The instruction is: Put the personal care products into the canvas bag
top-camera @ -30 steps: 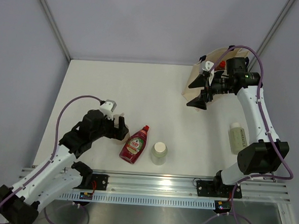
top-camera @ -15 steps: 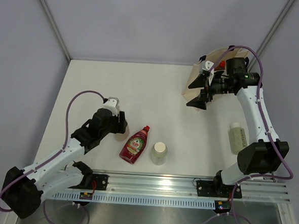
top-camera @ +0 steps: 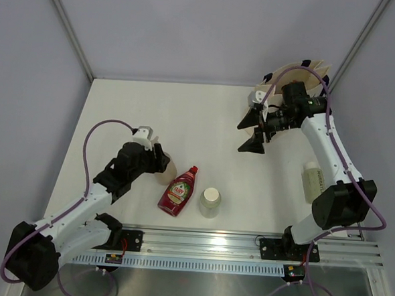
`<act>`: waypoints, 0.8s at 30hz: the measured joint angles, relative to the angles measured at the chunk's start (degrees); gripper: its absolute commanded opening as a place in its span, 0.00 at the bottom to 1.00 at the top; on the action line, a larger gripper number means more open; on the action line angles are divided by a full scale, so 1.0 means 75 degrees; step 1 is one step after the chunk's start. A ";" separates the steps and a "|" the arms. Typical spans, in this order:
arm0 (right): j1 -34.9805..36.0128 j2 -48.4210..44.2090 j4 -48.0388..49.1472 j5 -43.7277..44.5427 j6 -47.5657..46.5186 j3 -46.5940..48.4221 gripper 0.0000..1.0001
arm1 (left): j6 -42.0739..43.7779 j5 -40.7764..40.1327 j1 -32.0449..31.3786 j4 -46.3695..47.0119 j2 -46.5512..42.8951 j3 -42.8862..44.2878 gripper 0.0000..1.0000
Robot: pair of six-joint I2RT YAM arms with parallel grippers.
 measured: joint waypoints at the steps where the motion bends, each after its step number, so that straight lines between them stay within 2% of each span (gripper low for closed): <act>1: 0.0184 0.0000 0.0117 0.0044 0.0210 -0.0131 0.94 | -0.0125 0.0114 0.0184 0.0117 0.0015 -0.0044 0.00; 6: 0.0944 0.0047 0.1597 0.0446 0.2066 -0.0807 0.96 | -0.0775 0.0758 0.0903 0.0851 0.0495 -0.0096 0.00; 10: 0.1600 0.0233 0.3296 0.1003 0.4374 -0.1166 0.99 | -0.1381 0.1434 0.1174 0.1536 0.1241 0.0038 0.00; 11: 0.1772 0.0297 0.4001 0.1396 0.5275 -0.1276 1.00 | -0.1545 0.1641 0.1227 0.1673 0.1457 0.0111 0.00; 15: 0.2521 0.0691 0.5254 0.2317 0.6916 -0.1317 1.00 | -0.2302 0.2480 0.1431 0.2436 0.2270 0.0405 0.00; 19: 0.2745 0.1311 0.5738 0.2532 0.7493 -0.1166 0.99 | -0.3051 0.3456 0.1649 0.3730 0.2981 0.0519 0.00; 24: 0.2713 0.2264 0.5464 0.2142 0.7003 -0.0574 1.00 | -0.3742 0.4453 0.1818 0.5100 0.3710 0.0659 0.00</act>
